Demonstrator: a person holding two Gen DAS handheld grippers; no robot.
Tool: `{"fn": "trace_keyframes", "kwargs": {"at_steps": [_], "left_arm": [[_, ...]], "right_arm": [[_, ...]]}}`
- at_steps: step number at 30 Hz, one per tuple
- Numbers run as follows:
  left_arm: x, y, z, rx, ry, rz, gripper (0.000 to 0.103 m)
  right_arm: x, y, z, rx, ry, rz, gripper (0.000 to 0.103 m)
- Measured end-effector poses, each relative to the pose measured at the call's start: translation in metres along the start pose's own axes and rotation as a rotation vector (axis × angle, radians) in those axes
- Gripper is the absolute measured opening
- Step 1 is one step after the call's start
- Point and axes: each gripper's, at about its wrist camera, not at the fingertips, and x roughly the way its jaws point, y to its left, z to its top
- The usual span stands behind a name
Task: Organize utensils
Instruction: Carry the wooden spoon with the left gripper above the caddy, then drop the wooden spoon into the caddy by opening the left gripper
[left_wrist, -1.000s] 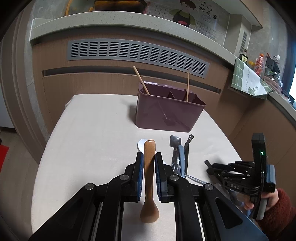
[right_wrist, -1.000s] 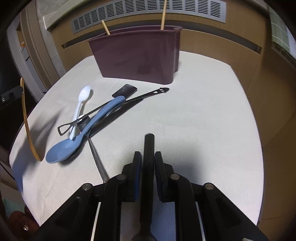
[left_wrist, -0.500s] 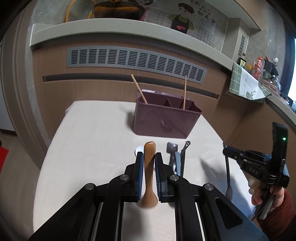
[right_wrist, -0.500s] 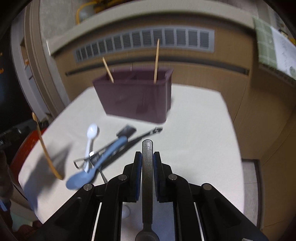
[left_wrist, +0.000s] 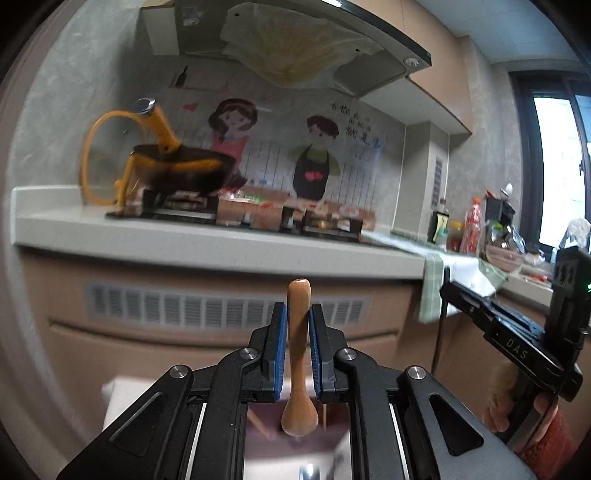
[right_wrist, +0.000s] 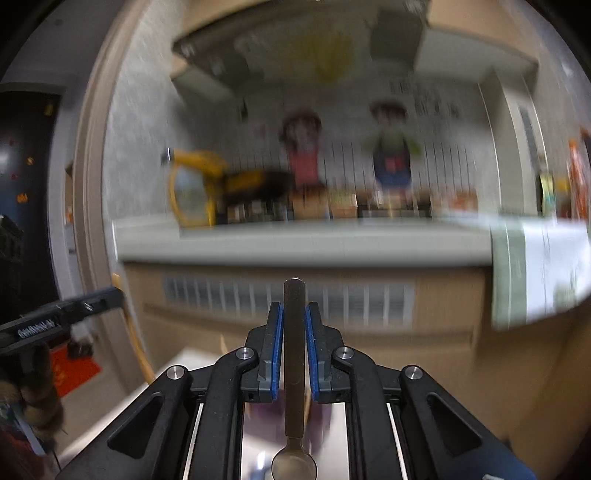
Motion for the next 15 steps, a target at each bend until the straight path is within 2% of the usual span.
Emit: {"fn": "trace_keyframes", "kwargs": {"at_steps": [2,5,12,15], "left_arm": [[0.031,0.009,0.0,-0.023,0.019,-0.009,0.012],[0.069,0.024,-0.014,-0.066,0.071,-0.002,0.012],[0.13,0.047,-0.058,-0.116,0.202,0.024,0.012],[0.145,0.057,-0.083,-0.173,0.275,-0.04,0.016]], "right_arm": [[0.021,0.002,0.009,-0.011,-0.023,-0.018,0.011],[0.056,-0.004,0.002,0.018,-0.01,-0.019,0.011],[0.116,-0.021,-0.056,0.079,0.089,-0.047,0.011],[0.131,-0.026,-0.086,0.079,0.167,-0.033,0.011]]}}
